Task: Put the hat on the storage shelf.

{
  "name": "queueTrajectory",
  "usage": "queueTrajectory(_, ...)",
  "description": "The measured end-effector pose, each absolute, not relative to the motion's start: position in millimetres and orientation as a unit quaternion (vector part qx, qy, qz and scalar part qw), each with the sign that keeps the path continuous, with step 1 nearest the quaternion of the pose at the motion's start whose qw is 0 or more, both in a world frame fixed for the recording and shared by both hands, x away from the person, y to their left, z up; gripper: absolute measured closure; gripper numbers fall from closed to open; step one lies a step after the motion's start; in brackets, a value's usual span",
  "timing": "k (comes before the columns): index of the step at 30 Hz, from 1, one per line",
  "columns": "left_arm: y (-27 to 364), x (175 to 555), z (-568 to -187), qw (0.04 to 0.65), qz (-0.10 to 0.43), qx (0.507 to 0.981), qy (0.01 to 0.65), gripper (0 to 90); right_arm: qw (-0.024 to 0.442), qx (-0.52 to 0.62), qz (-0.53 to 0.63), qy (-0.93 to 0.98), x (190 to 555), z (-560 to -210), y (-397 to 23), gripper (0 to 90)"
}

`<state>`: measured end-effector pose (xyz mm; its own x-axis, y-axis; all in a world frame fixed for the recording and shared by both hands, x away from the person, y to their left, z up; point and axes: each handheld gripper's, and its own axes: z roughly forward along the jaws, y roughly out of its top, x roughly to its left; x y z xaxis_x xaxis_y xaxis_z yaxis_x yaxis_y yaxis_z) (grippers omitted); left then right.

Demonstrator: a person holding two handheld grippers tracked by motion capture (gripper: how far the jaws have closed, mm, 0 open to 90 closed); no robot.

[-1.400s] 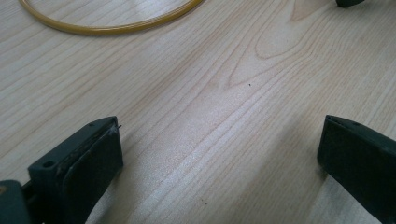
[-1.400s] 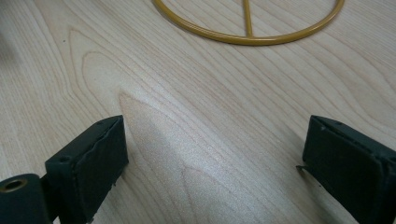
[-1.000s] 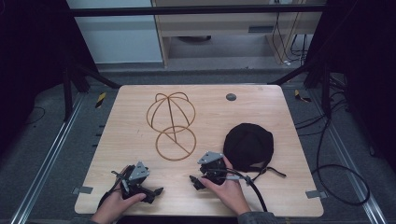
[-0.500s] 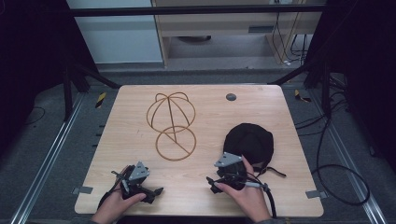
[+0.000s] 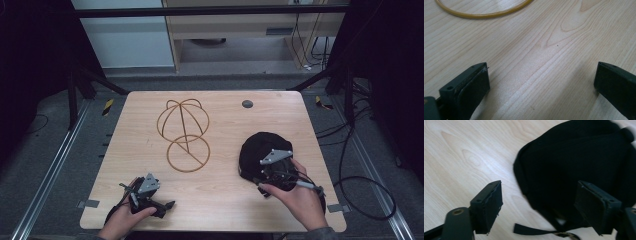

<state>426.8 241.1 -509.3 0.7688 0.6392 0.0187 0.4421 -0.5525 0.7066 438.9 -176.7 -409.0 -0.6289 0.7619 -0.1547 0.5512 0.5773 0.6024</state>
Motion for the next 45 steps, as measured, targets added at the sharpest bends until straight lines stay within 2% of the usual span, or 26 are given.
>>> queueTrajectory(9, 241.0, 426.8, -509.3, 0.357, 0.138, 0.87, 0.311, 0.0, 0.195, 0.394, 0.237, 0.866, 468.1, -378.3, -194.6, 31.6)
queueTrajectory(19, 241.1, 426.8, -509.3, 0.357, 0.138, 0.87, 0.311, 0.0, 0.154, 0.423, 0.222, 0.865, 523.8, -360.5, -194.0, 37.2)
queueTrajectory(28, 240.8, 426.7, -509.5, 0.358, 0.139, 0.869, 0.312, 0.0, 0.126, 0.456, 0.216, 0.854, 551.2, -367.2, -191.4, 39.0)
queueTrajectory(35, 240.9, 426.8, -509.4, 0.358, 0.139, 0.869, 0.311, 0.0, 0.1, 0.476, 0.214, 0.847, 559.6, -378.0, -195.9, 39.7)
queueTrajectory(38, 240.9, 426.8, -509.4, 0.358, 0.139, 0.869, 0.311, 0.0, 0.091, 0.476, 0.206, 0.85, 561.4, -381.1, -194.9, 48.2)
queueTrajectory(42, 240.8, 426.9, -509.4, 0.358, 0.139, 0.869, 0.311, 0.0, 0.09, 0.467, 0.196, 0.857, 562.1, -384.9, -193.6, 65.1)
queueTrajectory(45, 240.8, 426.9, -509.4, 0.358, 0.139, 0.869, 0.311, 0.0, 0.09, 0.465, 0.194, 0.859, 561.8, -385.5, -192.7, 69.9)
